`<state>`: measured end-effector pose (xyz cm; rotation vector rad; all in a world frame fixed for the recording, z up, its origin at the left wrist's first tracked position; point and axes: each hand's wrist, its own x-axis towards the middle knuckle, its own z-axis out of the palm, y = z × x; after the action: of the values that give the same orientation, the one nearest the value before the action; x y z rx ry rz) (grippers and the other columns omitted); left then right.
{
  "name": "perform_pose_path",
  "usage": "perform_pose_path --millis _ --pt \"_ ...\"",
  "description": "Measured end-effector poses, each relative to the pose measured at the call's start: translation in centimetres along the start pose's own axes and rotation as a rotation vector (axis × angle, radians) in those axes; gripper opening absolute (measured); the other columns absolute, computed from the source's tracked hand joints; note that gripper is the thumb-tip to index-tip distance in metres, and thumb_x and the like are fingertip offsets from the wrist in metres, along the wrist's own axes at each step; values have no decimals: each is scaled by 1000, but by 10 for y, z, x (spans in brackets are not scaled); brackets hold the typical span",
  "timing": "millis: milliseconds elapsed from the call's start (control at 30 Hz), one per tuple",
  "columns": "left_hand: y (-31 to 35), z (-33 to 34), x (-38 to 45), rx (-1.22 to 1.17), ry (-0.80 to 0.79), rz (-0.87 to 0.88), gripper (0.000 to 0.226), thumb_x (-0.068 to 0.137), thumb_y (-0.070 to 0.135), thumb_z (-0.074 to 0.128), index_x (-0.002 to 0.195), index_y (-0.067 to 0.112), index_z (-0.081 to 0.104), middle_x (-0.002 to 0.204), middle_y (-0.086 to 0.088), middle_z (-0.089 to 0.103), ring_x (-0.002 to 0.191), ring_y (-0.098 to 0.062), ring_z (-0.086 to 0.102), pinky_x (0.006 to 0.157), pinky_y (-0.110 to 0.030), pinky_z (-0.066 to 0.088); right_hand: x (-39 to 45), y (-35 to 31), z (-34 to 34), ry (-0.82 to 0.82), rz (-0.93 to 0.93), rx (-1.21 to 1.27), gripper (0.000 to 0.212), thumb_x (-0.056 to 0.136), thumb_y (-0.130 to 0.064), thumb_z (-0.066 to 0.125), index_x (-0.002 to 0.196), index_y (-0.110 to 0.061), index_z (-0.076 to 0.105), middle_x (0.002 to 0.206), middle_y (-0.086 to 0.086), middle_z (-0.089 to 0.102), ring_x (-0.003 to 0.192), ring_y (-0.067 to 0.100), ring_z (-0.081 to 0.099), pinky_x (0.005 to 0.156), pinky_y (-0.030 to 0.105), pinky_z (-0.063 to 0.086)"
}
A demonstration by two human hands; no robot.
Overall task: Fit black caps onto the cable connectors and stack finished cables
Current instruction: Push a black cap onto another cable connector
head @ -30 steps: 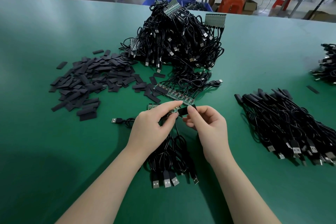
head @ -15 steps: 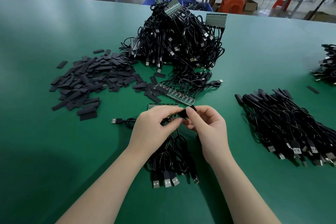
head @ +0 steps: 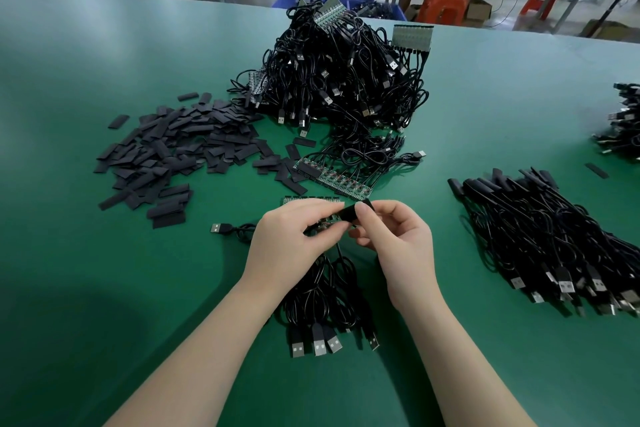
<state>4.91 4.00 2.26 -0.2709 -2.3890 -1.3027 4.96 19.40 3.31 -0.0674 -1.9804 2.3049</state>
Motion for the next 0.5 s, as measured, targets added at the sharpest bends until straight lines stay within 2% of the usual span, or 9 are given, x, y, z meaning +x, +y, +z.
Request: perform_pose_path --millis 333,500 --pt "1 -1 1 21 4 27 29 81 23 79 110 25 76 106 14 72 104 4 62 91 -22 51 0 0 1 -6 11 -2 8 87 -10 73 89 -6 66 67 -4 70 62 9 68 59 19 53" --pt "1 -1 0 24 11 52 27 82 22 77 109 24 76 105 13 73 102 4 63 90 -19 51 0 -2 1 -10 11 0 8 86 -10 74 88 -8 67 67 -4 69 61 8 67 59 18 52"
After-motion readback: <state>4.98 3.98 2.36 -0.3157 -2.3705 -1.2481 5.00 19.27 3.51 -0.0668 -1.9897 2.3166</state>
